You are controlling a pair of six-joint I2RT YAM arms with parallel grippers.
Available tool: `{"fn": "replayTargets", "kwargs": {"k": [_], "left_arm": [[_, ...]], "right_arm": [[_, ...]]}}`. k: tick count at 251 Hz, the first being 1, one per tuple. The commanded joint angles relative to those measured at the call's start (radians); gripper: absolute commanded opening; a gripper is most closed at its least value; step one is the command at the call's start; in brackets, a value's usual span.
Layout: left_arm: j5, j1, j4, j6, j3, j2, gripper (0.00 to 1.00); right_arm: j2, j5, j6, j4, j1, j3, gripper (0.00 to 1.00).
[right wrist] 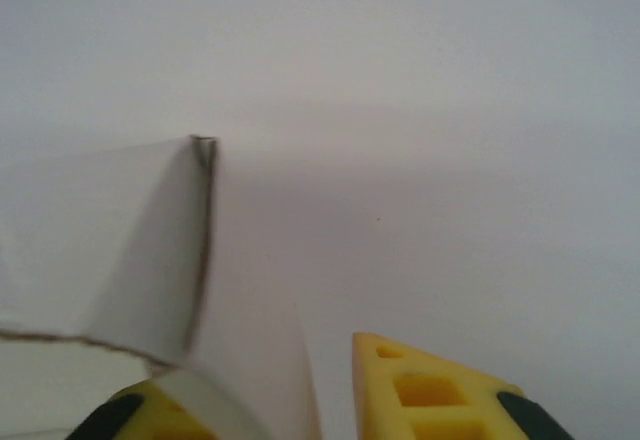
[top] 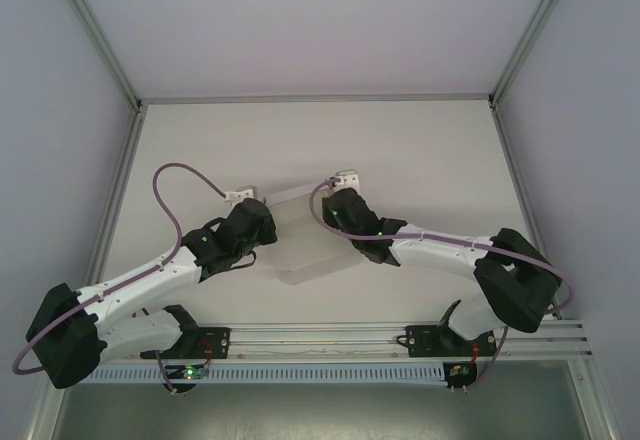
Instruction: Assemble paper box
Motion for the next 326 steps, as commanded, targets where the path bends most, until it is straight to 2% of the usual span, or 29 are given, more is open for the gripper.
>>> {"fn": "replayTargets", "kwargs": {"k": [1, 32, 45, 56, 76, 88, 124, 156, 169, 198, 235, 252, 263, 296, 326], "left_arm": [[-0.121, 0.042, -0.083, -0.026, -0.032, -0.006, 0.0], [-0.108, 0.043, -0.063, -0.019, -0.026, 0.013, 0.0], [-0.108, 0.042, -0.061, -0.016, -0.02, 0.024, 0.0], [-0.105, 0.042, -0.061, -0.009, -0.018, 0.03, 0.0], [-0.1, 0.042, -0.056, 0.002, -0.015, 0.039, 0.0], [-0.098, 0.043, -0.055, 0.005, -0.013, 0.041, 0.0], [-0.083, 0.042, -0.043, 0.018, -0.013, 0.037, 0.0], [-0.035, 0.042, -0.008, 0.052, -0.019, 0.026, 0.0], [-0.022, 0.042, -0.002, 0.067, -0.019, 0.022, 0.0], [-0.009, 0.043, 0.007, 0.085, -0.022, 0.016, 0.0], [0.016, 0.041, 0.038, 0.126, -0.034, 0.01, 0.0], [0.026, 0.041, 0.065, 0.155, -0.045, 0.013, 0.0], [0.03, 0.041, 0.075, 0.165, -0.05, 0.017, 0.0], [0.034, 0.039, 0.119, 0.17, -0.066, 0.019, 0.0], [0.028, 0.039, 0.133, 0.158, -0.068, 0.009, 0.0]], "right_arm": [[-0.052, 0.037, -0.043, 0.008, -0.09, -0.067, 0.37], [-0.109, -0.213, -0.132, 0.087, -0.08, -0.094, 0.76], [-0.137, -0.301, -0.159, 0.118, -0.073, -0.109, 0.85], [-0.166, -0.379, -0.178, 0.135, -0.07, -0.123, 0.98], [-0.225, -0.495, -0.2, 0.175, -0.067, -0.157, 0.98], [-0.264, -0.521, -0.194, 0.192, -0.067, -0.178, 0.98], [-0.354, -0.432, -0.167, 0.182, -0.07, -0.218, 0.98], [-0.335, -0.41, -0.214, 0.06, -0.079, -0.173, 0.94], [-0.313, -0.422, -0.224, 0.025, -0.087, -0.153, 0.88], [-0.258, -0.468, -0.221, 0.008, -0.112, -0.125, 0.78], [-0.179, -0.485, -0.206, 0.017, -0.135, -0.092, 0.7], [-0.139, -0.483, -0.197, 0.016, -0.142, -0.072, 0.61], [-0.117, -0.481, -0.19, 0.022, -0.145, -0.065, 0.6], [-0.067, -0.488, -0.168, 0.045, -0.145, -0.051, 0.35], [-0.045, -0.468, -0.153, 0.049, -0.144, -0.053, 0.36]]}}
